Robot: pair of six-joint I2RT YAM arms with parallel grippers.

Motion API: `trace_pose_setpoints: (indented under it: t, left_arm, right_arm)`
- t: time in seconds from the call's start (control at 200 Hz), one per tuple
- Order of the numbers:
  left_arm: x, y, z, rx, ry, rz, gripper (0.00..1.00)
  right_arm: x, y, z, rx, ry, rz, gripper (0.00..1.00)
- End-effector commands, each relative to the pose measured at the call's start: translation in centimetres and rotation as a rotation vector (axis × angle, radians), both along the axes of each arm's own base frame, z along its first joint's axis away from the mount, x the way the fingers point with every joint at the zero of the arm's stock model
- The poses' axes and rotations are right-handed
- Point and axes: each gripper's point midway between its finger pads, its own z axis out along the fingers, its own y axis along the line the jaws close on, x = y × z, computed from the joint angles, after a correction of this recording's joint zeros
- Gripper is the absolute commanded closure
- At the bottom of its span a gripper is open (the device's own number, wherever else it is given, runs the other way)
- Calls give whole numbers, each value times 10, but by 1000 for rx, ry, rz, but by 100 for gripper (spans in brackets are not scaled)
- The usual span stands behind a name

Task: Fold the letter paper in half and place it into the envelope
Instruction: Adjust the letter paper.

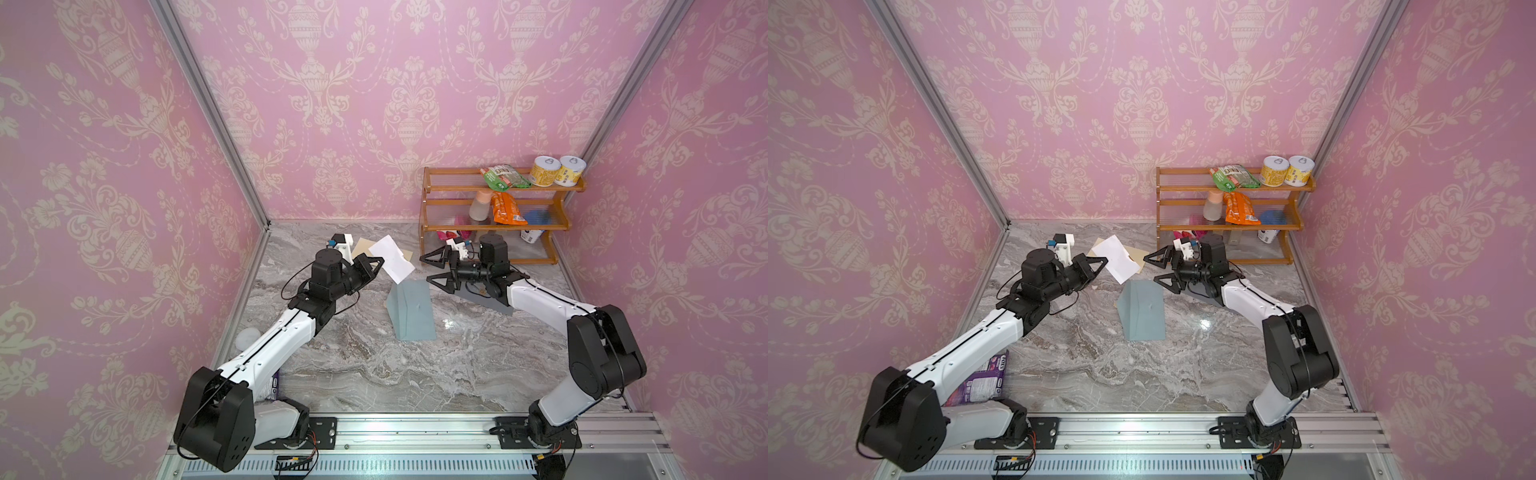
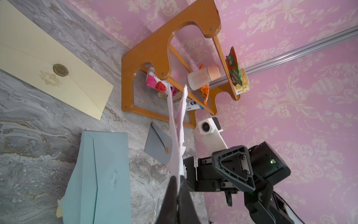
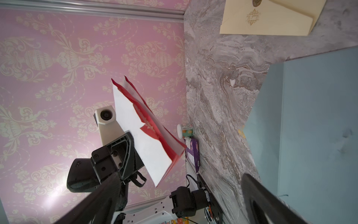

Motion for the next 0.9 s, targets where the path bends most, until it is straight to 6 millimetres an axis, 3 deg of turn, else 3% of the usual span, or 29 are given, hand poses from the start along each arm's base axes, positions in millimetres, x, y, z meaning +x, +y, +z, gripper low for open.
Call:
trace_pose_setpoints:
  t: [0.0,0.29,0.355,0.425,0.55,0.6,0.65,0.695,0.895]
  left_arm:
    - [-30,-27,-14,5,37,-266,100]
    - [-37,-43,-16,2,62,-397,100]
    - [-36,-46,-13,-3,60,-416,100]
    - [-36,-48,-13,-4,63,-433,100]
    - [-39,-51,-13,0,74,-471,100]
    - [-39,-51,-14,0,80,-480,100]
    - [-40,-52,-14,-7,84,-487,100]
    - [-40,-53,-13,-17,85,-493,100]
    - [-39,-56,0,-38,70,-501,100]
  right_arm:
    - [-16,20,18,4,-102,121,0]
    - [-28,55,18,41,-116,208,1]
    - [-31,59,16,41,-118,223,7]
    - [-31,59,15,37,-119,218,22]
    - [-28,53,14,25,-128,188,37]
    - [-25,49,12,21,-128,172,30]
    - [-24,46,10,18,-123,161,12]
    - [-22,43,5,16,-113,157,1]
    - [-10,37,-13,70,-60,108,0]
